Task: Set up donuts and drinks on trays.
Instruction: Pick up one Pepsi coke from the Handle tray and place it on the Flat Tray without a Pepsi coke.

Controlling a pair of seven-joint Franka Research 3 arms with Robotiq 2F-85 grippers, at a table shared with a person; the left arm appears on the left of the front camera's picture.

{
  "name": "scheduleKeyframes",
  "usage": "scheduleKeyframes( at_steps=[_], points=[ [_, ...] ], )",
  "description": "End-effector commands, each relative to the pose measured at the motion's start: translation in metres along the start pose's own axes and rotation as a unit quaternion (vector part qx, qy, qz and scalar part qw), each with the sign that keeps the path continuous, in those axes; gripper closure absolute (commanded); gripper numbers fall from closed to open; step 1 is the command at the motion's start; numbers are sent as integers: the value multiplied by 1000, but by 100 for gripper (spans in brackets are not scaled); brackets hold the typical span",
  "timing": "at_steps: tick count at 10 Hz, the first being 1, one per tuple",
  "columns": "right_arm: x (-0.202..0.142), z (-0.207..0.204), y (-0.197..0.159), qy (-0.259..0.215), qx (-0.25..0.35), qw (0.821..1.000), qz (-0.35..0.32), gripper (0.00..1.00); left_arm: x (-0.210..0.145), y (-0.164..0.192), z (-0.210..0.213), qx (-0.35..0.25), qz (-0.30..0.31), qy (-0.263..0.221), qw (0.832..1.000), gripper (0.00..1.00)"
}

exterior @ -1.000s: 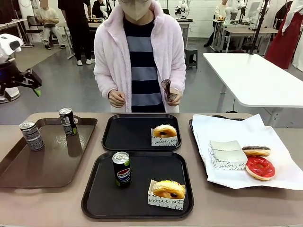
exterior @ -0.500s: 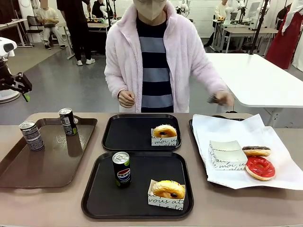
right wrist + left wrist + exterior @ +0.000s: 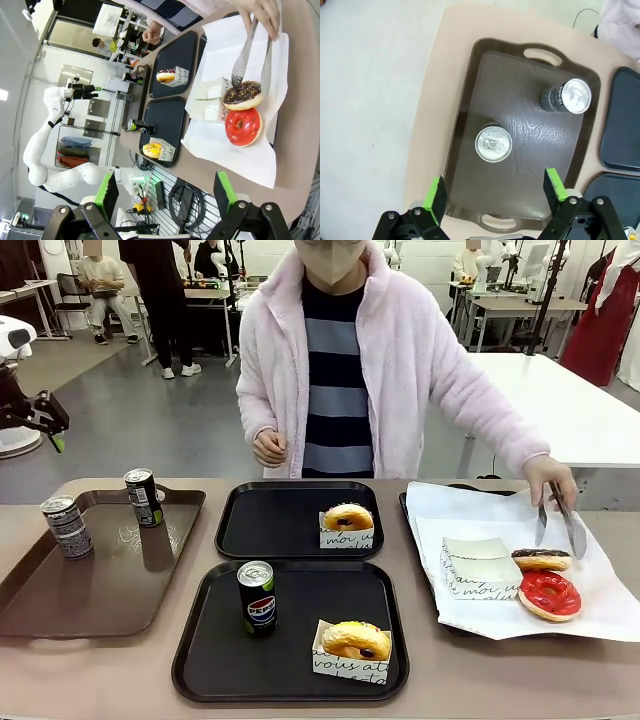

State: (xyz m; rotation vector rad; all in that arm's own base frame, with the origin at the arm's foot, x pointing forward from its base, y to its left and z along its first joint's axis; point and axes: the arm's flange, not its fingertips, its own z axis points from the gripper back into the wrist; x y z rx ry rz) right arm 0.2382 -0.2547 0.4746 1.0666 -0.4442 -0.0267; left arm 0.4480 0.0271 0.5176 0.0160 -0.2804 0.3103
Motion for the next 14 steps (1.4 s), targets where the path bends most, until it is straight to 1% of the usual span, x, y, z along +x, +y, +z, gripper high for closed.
scheduleKeyframes(
  at_steps=[1, 2, 4, 5, 6, 8, 14],
  points=[
    [2, 1, 0, -8, 12, 1000, 9, 0, 1, -1, -30, 21, -14, 32, 999, 0],
    [2, 1, 0, -8, 12, 1000, 9, 0, 5, -3, -40, 23, -17, 41, 999, 0],
    [2, 1, 0, -8, 12, 1000, 9, 0, 1, 1, -59, 15, -11, 39, 999, 0],
    [2, 1, 0, -8, 12, 1000, 9, 0, 8, 0, -71, 15, -16, 37, 999, 0],
    [2, 1, 0, -8, 12, 1000, 9, 0, 8, 4, -82, 7, -11, 32, 999, 0],
    [2, 1, 0, -8, 12, 1000, 9, 0, 16, 3, -96, 8, -6, 55, 998, 0],
    [2, 1, 0, -8, 12, 1000, 9, 0, 13, 6, -132, 12, 8, 82, 997, 0]
  ],
)
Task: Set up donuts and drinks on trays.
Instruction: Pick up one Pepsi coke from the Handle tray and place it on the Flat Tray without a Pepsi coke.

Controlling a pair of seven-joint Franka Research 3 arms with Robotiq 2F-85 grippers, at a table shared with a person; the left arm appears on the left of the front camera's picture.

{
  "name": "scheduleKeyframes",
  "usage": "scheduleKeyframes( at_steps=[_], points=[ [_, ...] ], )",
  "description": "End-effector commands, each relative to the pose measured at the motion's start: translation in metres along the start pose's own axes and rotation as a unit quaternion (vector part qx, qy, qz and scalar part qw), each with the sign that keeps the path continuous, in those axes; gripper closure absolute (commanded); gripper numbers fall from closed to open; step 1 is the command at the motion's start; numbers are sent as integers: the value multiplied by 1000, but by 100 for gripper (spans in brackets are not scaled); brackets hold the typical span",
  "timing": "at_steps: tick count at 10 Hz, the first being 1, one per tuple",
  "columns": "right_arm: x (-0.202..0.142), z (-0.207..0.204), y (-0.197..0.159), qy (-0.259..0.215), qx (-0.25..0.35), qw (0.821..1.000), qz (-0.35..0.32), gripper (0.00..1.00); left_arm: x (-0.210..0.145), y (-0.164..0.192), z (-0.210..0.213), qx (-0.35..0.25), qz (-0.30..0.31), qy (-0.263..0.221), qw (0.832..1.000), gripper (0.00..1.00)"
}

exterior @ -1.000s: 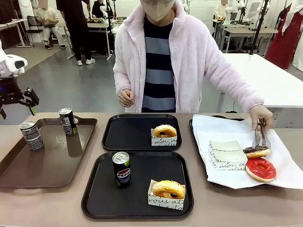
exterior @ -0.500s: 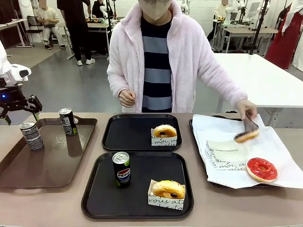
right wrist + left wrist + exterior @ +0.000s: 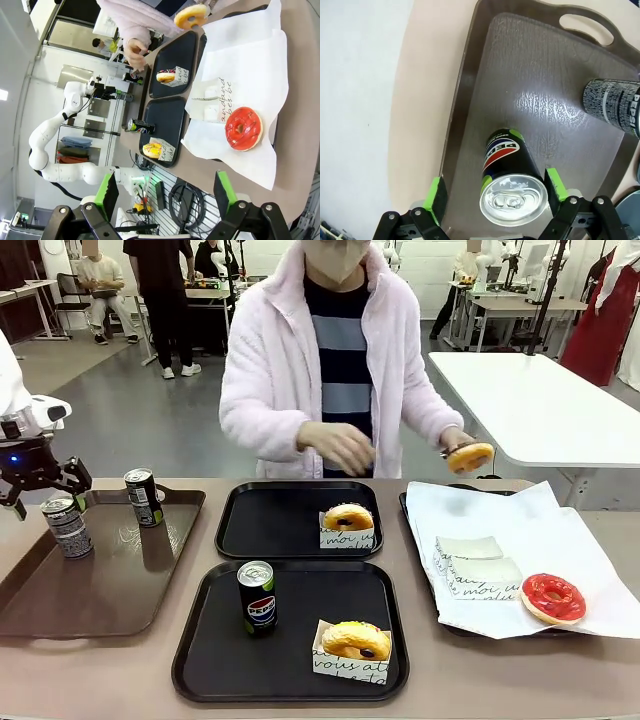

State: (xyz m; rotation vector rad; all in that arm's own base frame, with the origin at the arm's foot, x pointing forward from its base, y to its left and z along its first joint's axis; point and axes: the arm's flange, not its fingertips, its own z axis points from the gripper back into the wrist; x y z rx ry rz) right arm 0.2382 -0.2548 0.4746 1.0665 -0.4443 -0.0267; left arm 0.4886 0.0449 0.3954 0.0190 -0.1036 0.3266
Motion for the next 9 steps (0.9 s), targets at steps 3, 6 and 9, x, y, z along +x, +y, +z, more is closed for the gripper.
scheduleKeyframes(
  at_steps=[3, 6, 9],
  points=[
    [2, 1, 0, -8, 12, 1000, 9, 0, 3, -8, -14, -18, 0, 5, 1000, 0],
    [2, 1, 0, -8, 12, 1000, 9, 0, 1, -11, -21, -13, -6, 5, 1000, 0],
    [2, 1, 0, -8, 12, 1000, 9, 0, 2, -10, -15, -17, -3, 2, 1000, 100]
  ],
)
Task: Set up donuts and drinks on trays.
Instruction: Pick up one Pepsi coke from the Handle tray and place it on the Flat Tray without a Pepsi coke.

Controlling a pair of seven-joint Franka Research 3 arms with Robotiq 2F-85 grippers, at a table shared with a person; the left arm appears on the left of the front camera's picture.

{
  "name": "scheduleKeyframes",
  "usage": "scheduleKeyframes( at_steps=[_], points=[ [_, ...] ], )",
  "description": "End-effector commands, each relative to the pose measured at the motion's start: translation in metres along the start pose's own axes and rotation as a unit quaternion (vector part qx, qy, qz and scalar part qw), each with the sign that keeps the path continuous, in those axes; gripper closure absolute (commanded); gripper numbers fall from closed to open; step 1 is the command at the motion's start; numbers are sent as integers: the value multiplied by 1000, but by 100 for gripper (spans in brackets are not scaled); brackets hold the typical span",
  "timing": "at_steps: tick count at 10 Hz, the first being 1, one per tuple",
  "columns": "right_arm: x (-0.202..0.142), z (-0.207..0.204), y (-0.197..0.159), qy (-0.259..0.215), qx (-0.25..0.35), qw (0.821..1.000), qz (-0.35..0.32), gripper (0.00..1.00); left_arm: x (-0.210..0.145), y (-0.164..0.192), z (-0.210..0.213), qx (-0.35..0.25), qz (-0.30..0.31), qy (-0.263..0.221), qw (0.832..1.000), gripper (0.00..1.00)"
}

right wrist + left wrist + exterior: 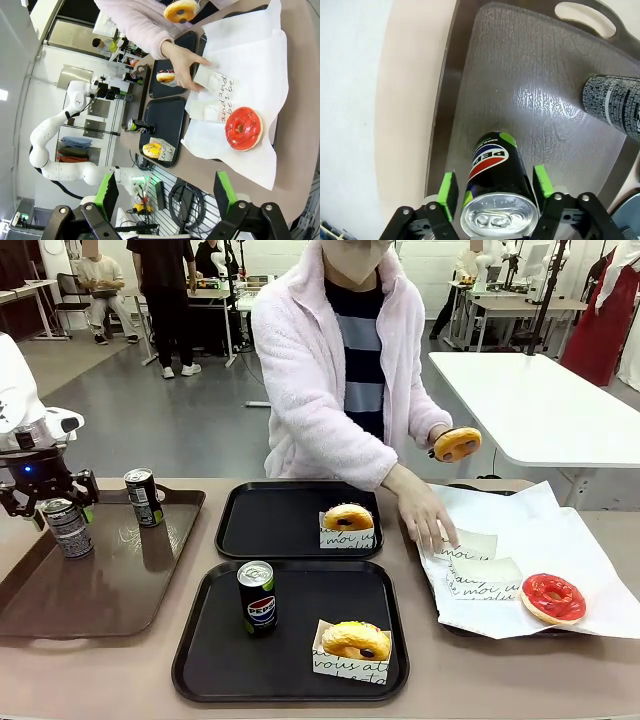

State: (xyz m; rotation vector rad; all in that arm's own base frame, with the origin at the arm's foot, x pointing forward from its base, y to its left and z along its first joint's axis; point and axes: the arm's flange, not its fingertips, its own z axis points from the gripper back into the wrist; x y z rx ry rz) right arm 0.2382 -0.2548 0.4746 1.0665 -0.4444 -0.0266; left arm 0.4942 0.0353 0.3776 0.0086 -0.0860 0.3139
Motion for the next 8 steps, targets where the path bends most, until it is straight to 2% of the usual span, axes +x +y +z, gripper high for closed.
scheduleKeyframes(
  at_steps=[1, 2, 5, 6, 8],
  points=[
    [2, 1, 0, -8, 12, 1000, 9, 0, 2, 2, 4, -14, 3, -9, 1000, 60],
    [2, 1, 0, -8, 12, 1000, 9, 0, 2, 2, 4, -13, 5, -9, 1000, 100],
    [2, 1, 0, -8, 12, 1000, 9, 0, -8, -2, 24, -6, 0, -8, 1000, 97],
    [2, 1, 0, -8, 12, 1000, 9, 0, -20, -8, 48, -2, 6, -7, 1000, 60],
    [2, 1, 0, -8, 12, 1000, 9, 0, -50, -15, 97, 17, 6, -11, 1000, 60]
  ],
)
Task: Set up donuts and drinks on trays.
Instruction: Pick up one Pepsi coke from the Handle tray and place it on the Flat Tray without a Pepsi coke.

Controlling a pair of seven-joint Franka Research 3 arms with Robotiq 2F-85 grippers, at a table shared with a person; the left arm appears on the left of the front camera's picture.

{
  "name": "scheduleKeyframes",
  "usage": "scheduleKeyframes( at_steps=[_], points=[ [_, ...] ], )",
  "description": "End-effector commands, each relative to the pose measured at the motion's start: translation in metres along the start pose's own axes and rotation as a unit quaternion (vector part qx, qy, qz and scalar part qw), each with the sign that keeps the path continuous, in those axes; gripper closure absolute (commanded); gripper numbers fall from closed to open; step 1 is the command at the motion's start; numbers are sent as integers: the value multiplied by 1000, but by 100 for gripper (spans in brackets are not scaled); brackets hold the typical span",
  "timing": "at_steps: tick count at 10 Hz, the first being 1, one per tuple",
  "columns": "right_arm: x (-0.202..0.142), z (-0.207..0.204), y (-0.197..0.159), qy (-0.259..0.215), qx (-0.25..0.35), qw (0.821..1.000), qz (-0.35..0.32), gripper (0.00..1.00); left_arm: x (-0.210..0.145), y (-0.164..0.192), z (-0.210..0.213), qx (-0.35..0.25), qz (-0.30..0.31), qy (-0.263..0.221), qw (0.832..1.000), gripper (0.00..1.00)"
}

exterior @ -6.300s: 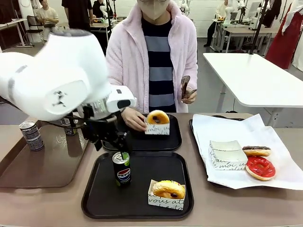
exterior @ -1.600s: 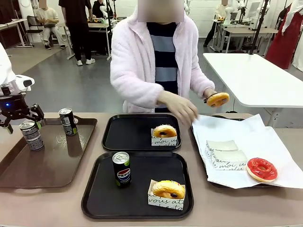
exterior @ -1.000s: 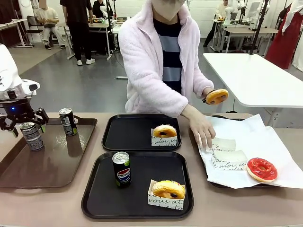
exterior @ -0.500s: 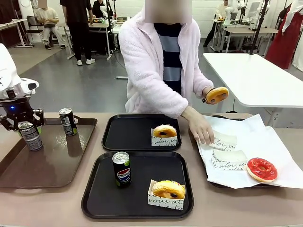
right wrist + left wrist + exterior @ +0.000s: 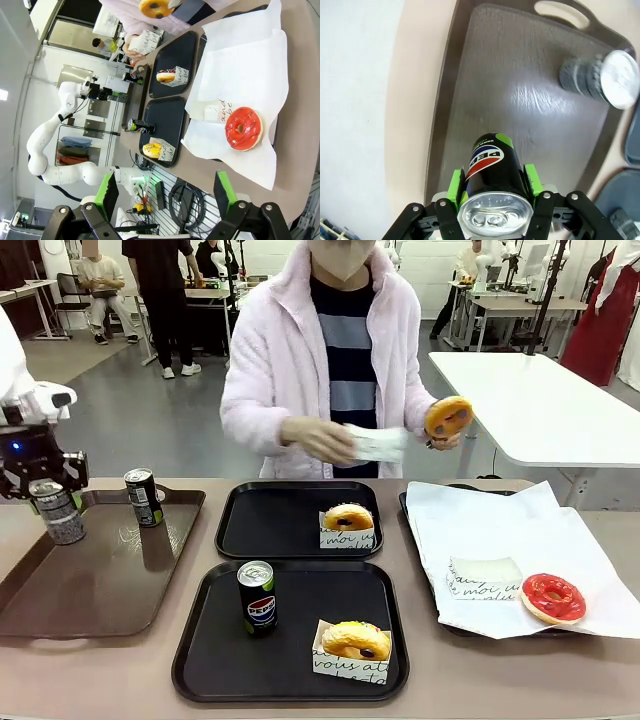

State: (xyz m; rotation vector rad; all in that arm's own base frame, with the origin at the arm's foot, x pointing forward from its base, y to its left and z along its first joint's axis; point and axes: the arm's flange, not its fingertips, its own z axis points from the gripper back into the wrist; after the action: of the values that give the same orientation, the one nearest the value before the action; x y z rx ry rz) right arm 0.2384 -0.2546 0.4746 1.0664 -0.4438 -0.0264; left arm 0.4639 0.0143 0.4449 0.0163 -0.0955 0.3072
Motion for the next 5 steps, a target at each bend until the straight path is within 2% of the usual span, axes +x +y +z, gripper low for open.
scheduleKeyframes(
  at_steps=[1, 3, 5],
  points=[
    [2, 1, 0, -8, 12, 1000, 9, 0, -35, -5, 50, 15, 1, -4, 1000, 60],
    [2, 1, 0, -8, 12, 1000, 9, 0, -51, -4, 72, -1, -10, -12, 1000, 60],
    [2, 1, 0, -8, 12, 1000, 9, 0, -55, -13, 70, -5, -17, -1, 1000, 60]
  ],
)
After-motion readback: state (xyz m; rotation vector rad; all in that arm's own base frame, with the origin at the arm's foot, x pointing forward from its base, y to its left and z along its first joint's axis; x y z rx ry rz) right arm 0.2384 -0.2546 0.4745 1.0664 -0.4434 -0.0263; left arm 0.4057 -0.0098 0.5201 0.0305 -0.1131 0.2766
